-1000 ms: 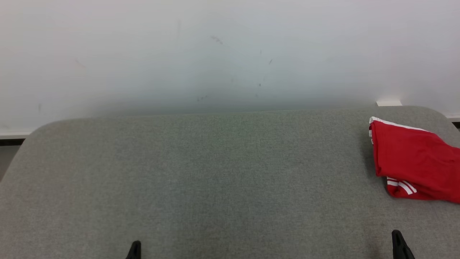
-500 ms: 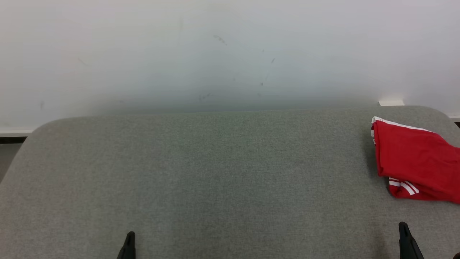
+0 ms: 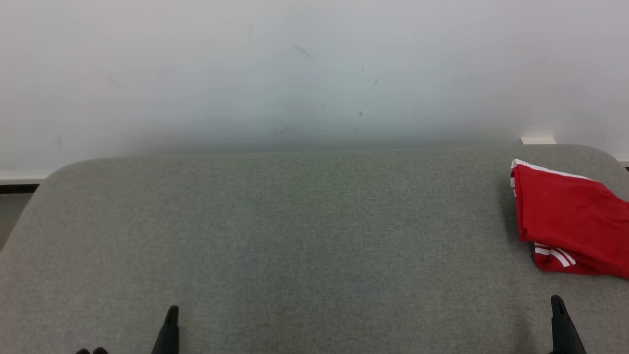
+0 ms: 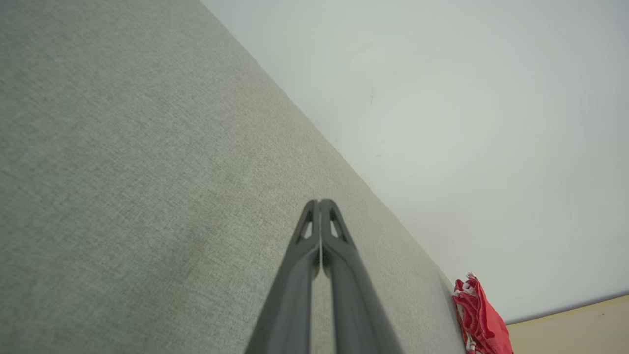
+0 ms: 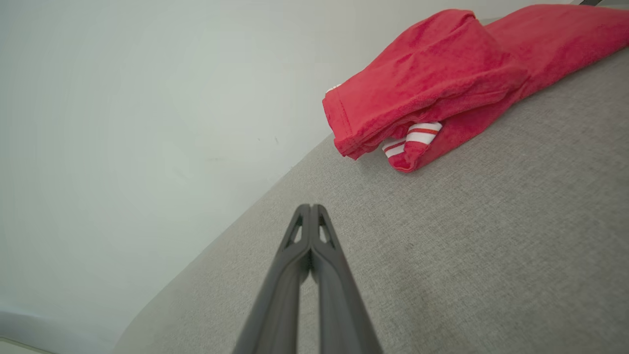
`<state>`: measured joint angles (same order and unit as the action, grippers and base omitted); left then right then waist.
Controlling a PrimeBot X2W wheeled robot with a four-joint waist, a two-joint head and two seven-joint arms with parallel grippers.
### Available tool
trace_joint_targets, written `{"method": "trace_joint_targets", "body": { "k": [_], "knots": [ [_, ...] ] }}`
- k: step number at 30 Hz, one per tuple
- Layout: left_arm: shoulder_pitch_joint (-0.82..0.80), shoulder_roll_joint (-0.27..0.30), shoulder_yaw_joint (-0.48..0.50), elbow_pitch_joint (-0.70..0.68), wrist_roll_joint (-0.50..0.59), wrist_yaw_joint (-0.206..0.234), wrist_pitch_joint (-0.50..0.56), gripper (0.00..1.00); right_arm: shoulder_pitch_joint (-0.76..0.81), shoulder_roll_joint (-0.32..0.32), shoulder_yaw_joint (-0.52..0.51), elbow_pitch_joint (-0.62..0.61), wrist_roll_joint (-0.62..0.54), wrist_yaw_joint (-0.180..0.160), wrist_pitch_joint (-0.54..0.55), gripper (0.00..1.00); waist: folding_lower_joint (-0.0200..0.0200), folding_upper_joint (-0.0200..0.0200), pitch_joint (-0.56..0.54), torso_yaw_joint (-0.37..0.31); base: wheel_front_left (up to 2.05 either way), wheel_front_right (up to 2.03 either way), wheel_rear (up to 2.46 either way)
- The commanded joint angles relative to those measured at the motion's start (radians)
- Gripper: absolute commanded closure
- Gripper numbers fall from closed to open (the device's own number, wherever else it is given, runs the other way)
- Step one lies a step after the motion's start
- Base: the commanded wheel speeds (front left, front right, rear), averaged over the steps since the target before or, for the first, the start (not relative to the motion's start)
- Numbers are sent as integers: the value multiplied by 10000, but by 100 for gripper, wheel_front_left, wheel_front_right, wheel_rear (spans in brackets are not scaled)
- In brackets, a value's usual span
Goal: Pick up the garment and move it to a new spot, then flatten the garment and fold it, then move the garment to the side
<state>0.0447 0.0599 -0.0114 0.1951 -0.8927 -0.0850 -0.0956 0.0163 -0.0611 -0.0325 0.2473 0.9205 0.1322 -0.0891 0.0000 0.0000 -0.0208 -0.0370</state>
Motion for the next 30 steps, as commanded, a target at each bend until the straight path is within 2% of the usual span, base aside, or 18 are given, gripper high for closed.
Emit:
{"method": "trace_joint_targets", "body": {
  "k": [1,30],
  "knots": [
    [-227,106,59,-57,-301,-51,72,100,-278,-91,-40,-86,306,-10,50,100,0,0,3,6,0,0,0],
    [-875,178,419,168,-3618,-215,842,100,-785,-184,-199,-41,3476,-16,799,100,0,0,78,141,0,0,0]
  ]
}}
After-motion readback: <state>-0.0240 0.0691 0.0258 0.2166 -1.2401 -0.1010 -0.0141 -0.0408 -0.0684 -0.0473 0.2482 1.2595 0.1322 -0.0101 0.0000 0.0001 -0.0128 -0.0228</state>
